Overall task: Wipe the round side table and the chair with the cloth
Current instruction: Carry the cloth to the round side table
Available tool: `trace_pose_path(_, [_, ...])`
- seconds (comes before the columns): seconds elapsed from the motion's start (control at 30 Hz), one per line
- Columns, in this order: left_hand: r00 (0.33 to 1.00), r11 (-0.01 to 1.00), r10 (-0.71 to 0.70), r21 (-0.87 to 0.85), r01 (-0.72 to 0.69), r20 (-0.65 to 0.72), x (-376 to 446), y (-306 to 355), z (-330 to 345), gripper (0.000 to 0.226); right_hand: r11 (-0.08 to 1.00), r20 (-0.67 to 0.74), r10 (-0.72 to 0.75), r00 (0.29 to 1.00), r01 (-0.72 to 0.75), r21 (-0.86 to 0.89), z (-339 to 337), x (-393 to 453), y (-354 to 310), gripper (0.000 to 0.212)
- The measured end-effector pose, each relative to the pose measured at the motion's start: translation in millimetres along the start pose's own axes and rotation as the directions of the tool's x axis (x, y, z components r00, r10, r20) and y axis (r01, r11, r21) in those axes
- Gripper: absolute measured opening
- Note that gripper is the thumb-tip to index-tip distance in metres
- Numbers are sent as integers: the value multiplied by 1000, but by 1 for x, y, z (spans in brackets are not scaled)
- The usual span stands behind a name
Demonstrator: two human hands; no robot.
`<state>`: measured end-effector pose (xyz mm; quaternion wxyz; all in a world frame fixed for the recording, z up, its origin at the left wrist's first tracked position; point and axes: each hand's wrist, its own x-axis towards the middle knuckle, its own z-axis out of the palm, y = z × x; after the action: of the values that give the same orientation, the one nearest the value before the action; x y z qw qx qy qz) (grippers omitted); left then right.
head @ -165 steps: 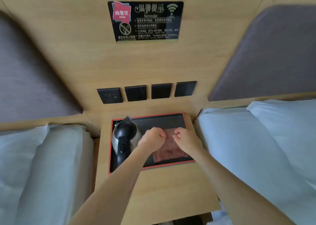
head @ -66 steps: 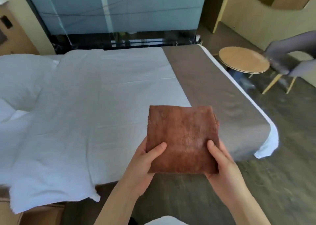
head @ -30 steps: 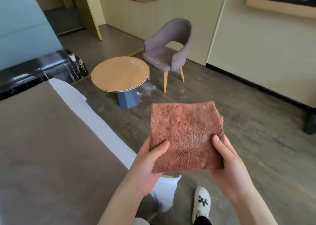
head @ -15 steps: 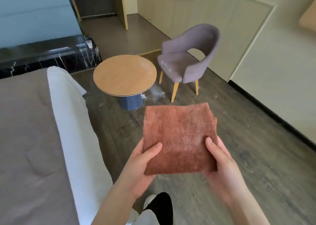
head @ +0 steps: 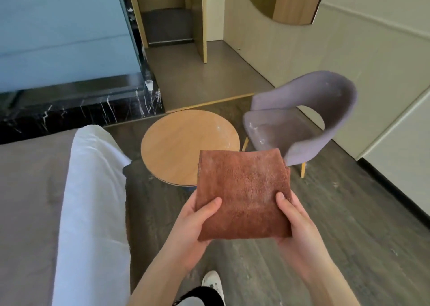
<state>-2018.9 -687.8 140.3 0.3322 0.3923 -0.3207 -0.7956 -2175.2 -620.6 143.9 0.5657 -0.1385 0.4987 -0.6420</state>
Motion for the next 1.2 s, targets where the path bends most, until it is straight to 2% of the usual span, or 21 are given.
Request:
trace_pose_path(0.13, [999, 1000, 28, -5, -28, -18, 62, 40, 4, 39, 1000, 40, 21, 999, -21, 1, 22, 74, -29, 44])
trace_pose_path(0.27, [997, 998, 48, -32, -50, -64, 119, 69, 7, 39, 998, 87, 56, 995, -56, 4, 36, 144, -51, 42])
trace_pose_path(0.4, [991, 994, 85, -59, -91, -99, 171, 89, 13, 36, 996, 142, 92, 986, -90, -20, 42, 208, -73, 65])
trace_pose_path(0.67, [970, 982, 125, -111, -151, -210, 299, 129, 63, 38, 985, 169, 162, 972, -151, -79, 41, 348, -148, 40])
trace_pose_path(0.83, [948, 965, 156, -163, -206, -277, 354, 153, 86, 37, 976, 230, 190, 955, -158, -148, 47, 410, -189, 37])
trace_pose_path(1.03, [930, 963, 159, -156, -221, -331, 394, 176, 87, 29, 964, 210, 247, 946, -217, -156, 66, 458, -205, 18])
trace_pose_path(1.2, [934, 971, 168, -109, -211, -314, 416, 192, 78, 24, 964, 189, 253, 949, -231, -131, 78, 480, -205, 22])
